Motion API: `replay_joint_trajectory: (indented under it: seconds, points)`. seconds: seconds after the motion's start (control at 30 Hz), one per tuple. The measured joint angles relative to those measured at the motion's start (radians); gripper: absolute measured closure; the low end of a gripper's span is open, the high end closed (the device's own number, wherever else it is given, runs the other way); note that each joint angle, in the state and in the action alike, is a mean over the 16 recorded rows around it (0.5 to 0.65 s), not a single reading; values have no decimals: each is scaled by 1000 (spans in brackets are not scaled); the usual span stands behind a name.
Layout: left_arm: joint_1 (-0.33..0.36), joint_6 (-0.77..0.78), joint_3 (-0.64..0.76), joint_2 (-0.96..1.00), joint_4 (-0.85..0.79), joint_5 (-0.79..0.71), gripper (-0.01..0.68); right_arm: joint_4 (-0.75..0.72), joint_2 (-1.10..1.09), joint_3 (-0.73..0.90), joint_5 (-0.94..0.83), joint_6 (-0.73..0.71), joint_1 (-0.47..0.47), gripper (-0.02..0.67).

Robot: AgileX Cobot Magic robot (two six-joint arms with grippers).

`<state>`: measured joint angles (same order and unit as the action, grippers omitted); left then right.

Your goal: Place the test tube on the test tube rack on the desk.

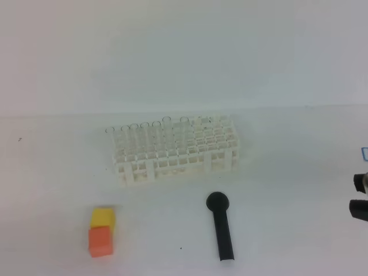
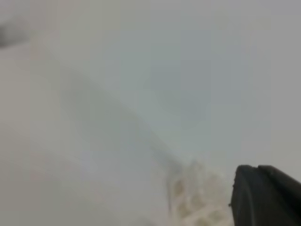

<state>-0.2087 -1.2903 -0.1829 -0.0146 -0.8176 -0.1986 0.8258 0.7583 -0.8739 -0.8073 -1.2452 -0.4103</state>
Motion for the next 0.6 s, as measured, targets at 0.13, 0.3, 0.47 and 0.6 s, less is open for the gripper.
replay_joint_trajectory:
  seconds: [0.13,0.3,0.47,0.6]
  points:
    - [0,0,0,0,287,-125,674,13,0,0,0,0,0,524]
    - [0,4,21,1,498,-112,674,48,0,0,-1,0,0,524]
    - [0,22,78,1,604,66,674,93,0,0,-1,1,0,524]
    - [0,43,124,2,626,173,674,123,0,0,0,1,0,524]
